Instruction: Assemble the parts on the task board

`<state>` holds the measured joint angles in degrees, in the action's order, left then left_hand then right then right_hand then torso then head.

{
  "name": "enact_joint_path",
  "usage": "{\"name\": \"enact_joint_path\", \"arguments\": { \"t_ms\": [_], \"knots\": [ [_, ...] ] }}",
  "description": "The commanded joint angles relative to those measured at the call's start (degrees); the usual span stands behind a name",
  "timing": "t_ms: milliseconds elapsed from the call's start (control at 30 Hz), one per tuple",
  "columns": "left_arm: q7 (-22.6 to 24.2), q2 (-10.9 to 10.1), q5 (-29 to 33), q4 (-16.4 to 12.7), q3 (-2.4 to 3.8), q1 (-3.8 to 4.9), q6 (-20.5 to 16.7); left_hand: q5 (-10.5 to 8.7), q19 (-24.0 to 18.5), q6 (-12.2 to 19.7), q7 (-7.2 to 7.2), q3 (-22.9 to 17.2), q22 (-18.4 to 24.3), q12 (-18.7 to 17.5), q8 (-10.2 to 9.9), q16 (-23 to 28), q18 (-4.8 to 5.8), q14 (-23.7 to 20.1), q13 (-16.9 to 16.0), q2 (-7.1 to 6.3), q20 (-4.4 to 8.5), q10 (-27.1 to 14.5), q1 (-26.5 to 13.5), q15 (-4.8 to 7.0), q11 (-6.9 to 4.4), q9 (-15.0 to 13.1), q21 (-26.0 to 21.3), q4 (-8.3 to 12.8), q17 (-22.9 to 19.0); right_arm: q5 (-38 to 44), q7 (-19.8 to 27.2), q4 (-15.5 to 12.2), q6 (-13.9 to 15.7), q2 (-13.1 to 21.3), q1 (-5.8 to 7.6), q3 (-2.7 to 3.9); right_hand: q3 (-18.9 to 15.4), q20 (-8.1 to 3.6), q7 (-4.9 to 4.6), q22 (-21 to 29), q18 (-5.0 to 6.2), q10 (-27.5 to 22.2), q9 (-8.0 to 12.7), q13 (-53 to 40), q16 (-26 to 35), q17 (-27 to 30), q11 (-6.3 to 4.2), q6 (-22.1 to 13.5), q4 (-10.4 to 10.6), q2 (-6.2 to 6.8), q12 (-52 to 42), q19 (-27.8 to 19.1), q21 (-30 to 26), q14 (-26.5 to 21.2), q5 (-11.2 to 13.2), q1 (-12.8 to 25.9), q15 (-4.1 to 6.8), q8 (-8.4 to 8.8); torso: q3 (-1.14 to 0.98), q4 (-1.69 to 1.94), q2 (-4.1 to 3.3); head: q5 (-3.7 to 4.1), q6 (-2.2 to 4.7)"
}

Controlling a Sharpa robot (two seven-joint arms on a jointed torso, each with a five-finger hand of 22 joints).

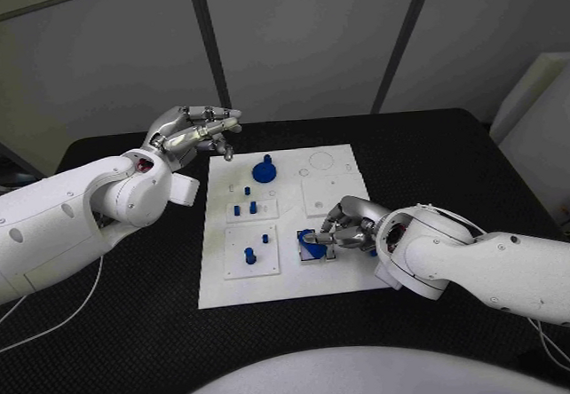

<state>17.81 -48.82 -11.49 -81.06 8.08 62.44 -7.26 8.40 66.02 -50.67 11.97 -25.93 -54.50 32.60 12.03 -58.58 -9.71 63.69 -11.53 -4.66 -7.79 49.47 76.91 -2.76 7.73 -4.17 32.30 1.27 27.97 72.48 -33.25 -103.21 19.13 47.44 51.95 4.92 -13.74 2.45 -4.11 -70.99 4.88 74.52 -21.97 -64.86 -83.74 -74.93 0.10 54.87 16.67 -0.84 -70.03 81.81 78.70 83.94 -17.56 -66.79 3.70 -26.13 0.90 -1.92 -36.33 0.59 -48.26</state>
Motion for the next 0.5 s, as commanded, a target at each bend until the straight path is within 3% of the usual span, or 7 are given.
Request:
{"name": "enact_joint_path", "arguments": {
  "t_ms": [33,200,267,333,400,500],
  "knots": [
    [0.2,0.0,-0.1,0.0,0.04,0.09,0.6,-0.03,-0.1,0.4,0.08,0.1,0.0,0.4,0.4,-0.4,-0.77,-0.2,0.0,0.07,-0.28,-0.4,-0.2,0.01,-0.1,-0.1,0.0,-0.1,0.0,0.5,-0.3,0.2,-0.9,-0.3,0.11,0.05,-1.0,-0.17,-0.18,0.2,-0.9,-0.1,-0.3,0.3,-0.1,-2.8,-0.08,-0.4,0.1,0.32,0.6,0.0,0.1,3.7,4.4,1.5,0.2,-0.22,0.02,-0.01,0.02,0.0,-0.02],
    [0.2,-0.1,-0.1,-0.1,0.05,0.09,0.6,-0.03,-0.1,0.4,0.08,0.1,0.0,0.4,0.4,-0.4,-0.77,-0.2,0.0,0.07,-0.28,-0.4,-0.2,0.01,-0.1,-0.1,0.0,-0.1,0.0,0.7,-0.3,0.4,-1.1,-0.5,0.12,0.04,-1.0,-0.01,-0.43,0.6,-0.8,-0.9,-0.8,1.2,0.3,-2.4,0.15,-1.2,0.2,1.79,1.8,-0.2,-0.3,3.6,10.4,4.5,0.02,-0.05,0.01,-0.04,-0.01,-0.11,-0.05],
    [0.2,-0.1,-0.1,-0.1,0.05,0.09,0.6,-0.03,-0.1,0.4,0.08,0.1,0.0,0.4,0.4,-0.4,-0.77,-0.2,0.0,0.07,-0.28,-0.4,-0.2,0.01,-0.1,-0.1,0.0,-0.1,0.0,1.0,-0.3,0.5,-1.1,-0.5,0.12,0.04,-0.3,0.08,-0.57,0.8,-0.76,-1.4,-1.0,1.7,0.4,-2.3,0.25,-1.5,0.2,2.65,2.4,-0.4,-0.4,3.6,11.6,5.8,-0.1,0.06,-0.01,-0.05,0.01,-0.15,-0.04],
    [0.2,-0.2,-0.1,-0.1,0.05,0.09,0.6,-0.03,-0.1,0.4,0.08,0.1,0.0,0.4,0.4,-0.4,-0.77,-0.2,0.0,0.07,-0.28,-0.4,-0.2,0.01,-0.1,-0.1,0.0,-0.1,0.0,1.5,-0.1,0.3,-1.1,-0.4,0.12,0.04,0.1,0.12,-0.59,0.9,-0.75,-1.5,-1.0,1.8,0.5,-2.3,0.3,-1.6,0.2,2.69,2.5,-0.4,-0.5,3.6,11.6,6.0,-0.12,0.08,-0.01,-0.05,0.03,-0.18,-0.05],
    [0.2,-0.2,-0.1,-0.1,0.05,0.09,0.6,-0.03,-0.1,0.4,0.08,0.1,0.0,0.4,0.4,-0.4,-0.77,-0.2,0.0,0.07,-0.28,-0.4,-0.2,0.01,-0.1,-0.1,0.0,-0.1,0.0,1.9,0.3,0.0,-0.9,-0.2,0.11,0.04,1.2,0.14,-0.6,0.9,-0.75,-1.5,-1.2,1.6,0.5,-2.3,0.32,-1.8,-0.1,1.71,2.5,-0.4,-0.5,3.6,7.2,4.4,-0.13,0.1,-0.03,-0.03,0.03,-0.21,-0.06],
    [0.2,-0.3,-0.1,-0.1,0.05,0.09,0.6,-0.03,-0.1,0.4,0.08,0.1,0.0,0.4,0.4,-0.4,-0.77,-0.2,0.0,0.07,-0.28,-0.4,-0.2,0.01,-0.1,-0.1,0.0,-0.1,0.0,2.2,1.3,-0.6,-0.6,0.2,0.1,0.03,1.8,0.13,-0.53,0.6,-0.79,-1.0,-1.5,1.0,0.5,-2.4,0.24,-1.6,-0.5,1.05,2.1,-0.2,-0.4,3.6,2.7,1.7,-0.08,-0.01,-0.07,-0.04,0.0,-0.29,-0.06]
  ]
}}
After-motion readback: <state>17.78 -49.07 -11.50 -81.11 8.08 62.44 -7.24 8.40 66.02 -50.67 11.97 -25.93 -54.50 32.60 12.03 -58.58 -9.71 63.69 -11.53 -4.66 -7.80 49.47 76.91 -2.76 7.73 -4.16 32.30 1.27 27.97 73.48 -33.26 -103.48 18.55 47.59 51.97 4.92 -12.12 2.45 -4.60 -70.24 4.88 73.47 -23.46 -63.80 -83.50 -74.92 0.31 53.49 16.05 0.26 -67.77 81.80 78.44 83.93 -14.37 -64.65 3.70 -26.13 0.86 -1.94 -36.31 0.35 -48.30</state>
